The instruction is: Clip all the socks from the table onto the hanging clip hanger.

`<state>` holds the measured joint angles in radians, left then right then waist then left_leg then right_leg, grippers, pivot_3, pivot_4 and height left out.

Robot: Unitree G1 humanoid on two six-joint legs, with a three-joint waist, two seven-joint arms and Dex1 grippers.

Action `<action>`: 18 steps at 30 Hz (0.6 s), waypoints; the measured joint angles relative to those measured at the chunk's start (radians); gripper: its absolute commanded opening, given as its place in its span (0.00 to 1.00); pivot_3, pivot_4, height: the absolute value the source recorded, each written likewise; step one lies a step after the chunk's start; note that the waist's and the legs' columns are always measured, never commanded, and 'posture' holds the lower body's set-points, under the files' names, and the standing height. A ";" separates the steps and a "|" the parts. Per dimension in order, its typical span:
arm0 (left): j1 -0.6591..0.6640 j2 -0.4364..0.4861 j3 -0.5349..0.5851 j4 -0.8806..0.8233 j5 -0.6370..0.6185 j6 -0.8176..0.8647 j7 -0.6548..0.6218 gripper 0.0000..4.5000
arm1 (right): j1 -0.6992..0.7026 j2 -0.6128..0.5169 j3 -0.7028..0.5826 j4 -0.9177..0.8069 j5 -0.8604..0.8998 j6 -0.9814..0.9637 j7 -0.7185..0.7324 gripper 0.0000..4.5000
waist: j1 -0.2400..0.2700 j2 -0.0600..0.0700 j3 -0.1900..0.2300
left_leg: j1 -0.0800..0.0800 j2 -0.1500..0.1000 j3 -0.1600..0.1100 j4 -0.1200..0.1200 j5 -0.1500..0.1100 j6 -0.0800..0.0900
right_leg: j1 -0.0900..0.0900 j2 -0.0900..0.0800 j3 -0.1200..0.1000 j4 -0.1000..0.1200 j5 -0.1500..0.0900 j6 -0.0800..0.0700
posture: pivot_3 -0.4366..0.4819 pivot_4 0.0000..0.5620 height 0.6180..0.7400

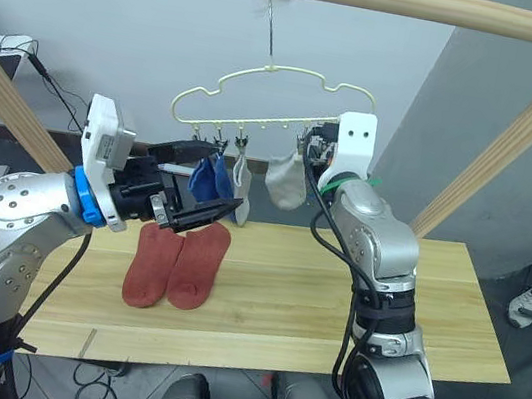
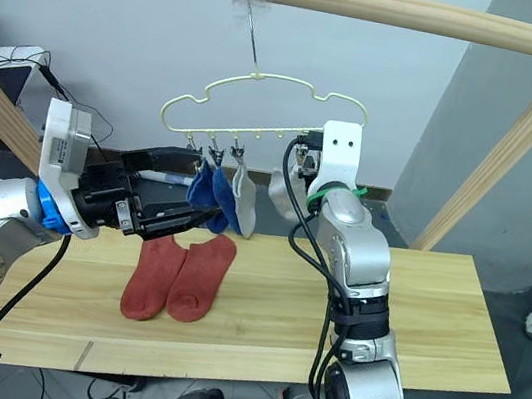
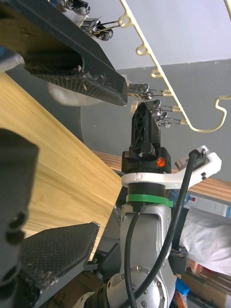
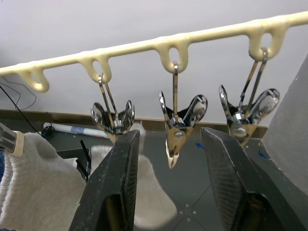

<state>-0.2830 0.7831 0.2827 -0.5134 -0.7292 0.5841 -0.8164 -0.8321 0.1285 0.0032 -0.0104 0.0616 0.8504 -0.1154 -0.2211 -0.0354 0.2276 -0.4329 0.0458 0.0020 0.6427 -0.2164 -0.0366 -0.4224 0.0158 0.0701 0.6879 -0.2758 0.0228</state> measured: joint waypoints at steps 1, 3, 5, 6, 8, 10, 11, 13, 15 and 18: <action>-0.003 0.000 0.000 0.000 -0.001 0.001 0.001 0.99 | -0.009 0.000 -0.002 0.009 0.000 -0.007 0.000 0.46 | 0.000 0.000 0.000 | 0.000 0.000 0.000 0.000 0.000 0.000 | 0.000 0.000 0.000 0.000 0.000 0.000 | 0.21 0.37 1.00; -0.008 0.000 0.000 0.000 -0.004 0.002 0.004 0.99 | -0.017 0.000 -0.003 0.020 -0.001 -0.021 0.000 0.46 | 0.000 0.000 0.000 | 0.000 0.000 0.000 0.000 0.000 0.000 | 0.000 0.000 0.000 0.000 0.000 0.000 | 0.22 0.37 1.00; -0.008 0.000 0.000 0.000 -0.010 0.006 0.013 0.99 | -0.023 -0.001 -0.003 0.038 -0.002 -0.034 -0.002 0.46 | 0.000 0.000 0.000 | 0.000 0.000 0.000 0.000 0.000 0.000 | 0.000 0.000 0.000 0.000 0.000 0.000 | 0.22 0.37 1.00; -0.008 0.000 0.000 0.000 -0.013 0.009 0.019 0.99 | -0.024 -0.002 -0.003 0.050 -0.002 -0.039 -0.003 0.46 | 0.000 0.000 0.000 | 0.000 0.000 0.000 0.000 0.000 0.000 | 0.000 0.000 0.000 0.000 0.000 0.000 | 0.22 0.37 1.00; -0.008 0.001 0.000 0.000 -0.017 0.018 0.022 0.99 | -0.026 -0.003 -0.004 0.070 -0.002 -0.046 -0.005 0.46 | 0.000 0.000 0.000 | 0.000 0.000 0.000 0.000 0.000 0.000 | 0.000 0.000 0.000 0.000 0.000 0.000 | 0.23 0.37 1.00; -0.008 0.004 0.000 0.000 -0.018 0.021 0.025 0.99 | -0.037 -0.004 -0.008 0.093 -0.002 -0.056 -0.011 0.46 | 0.001 0.000 0.000 | 0.000 0.000 0.000 0.000 0.000 0.000 | 0.000 0.000 0.000 0.000 0.000 0.000 | 0.23 0.37 1.00; -0.008 0.005 0.001 0.000 -0.018 0.021 0.027 0.99 | -0.043 -0.005 -0.010 0.098 -0.002 -0.060 -0.014 0.46 | 0.001 0.000 0.000 | 0.000 0.000 0.000 0.000 0.000 0.000 | 0.000 0.000 0.000 0.000 0.000 0.000 | 0.23 0.37 1.00; -0.007 0.005 0.003 -0.001 -0.019 0.022 0.035 0.99 | -0.056 -0.004 -0.012 0.108 -0.002 -0.072 -0.018 0.46 | 0.001 0.000 0.000 | 0.000 0.000 0.000 0.000 0.000 0.000 | 0.000 0.000 0.000 0.000 0.000 0.000 | 0.23 0.37 1.00; -0.006 0.006 0.009 -0.001 -0.020 0.023 0.042 0.99 | -0.068 -0.004 -0.014 0.127 -0.002 -0.084 -0.019 0.46 | 0.001 0.000 0.000 | 0.000 0.000 0.000 0.000 0.000 0.000 | 0.000 0.000 0.000 0.000 0.000 0.000 | 0.23 0.37 1.00; -0.005 0.007 0.015 -0.003 -0.023 0.025 0.043 0.99 | -0.083 -0.004 -0.017 0.159 -0.002 -0.101 -0.021 0.46 | 0.002 0.000 0.000 | 0.000 0.000 0.000 0.000 0.000 0.000 | 0.000 0.000 0.000 0.000 0.000 0.000 | 0.24 0.37 1.00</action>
<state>-0.2880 0.7901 0.2974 -0.5159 -0.7518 0.6088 -0.7736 -0.9155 0.1245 -0.0142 0.1488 0.0597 0.7492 -0.1367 -0.2191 -0.0354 0.2276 -0.4329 0.0459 0.0019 0.6427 -0.2164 -0.0366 -0.4224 0.0158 0.0699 0.6881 -0.2758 0.0227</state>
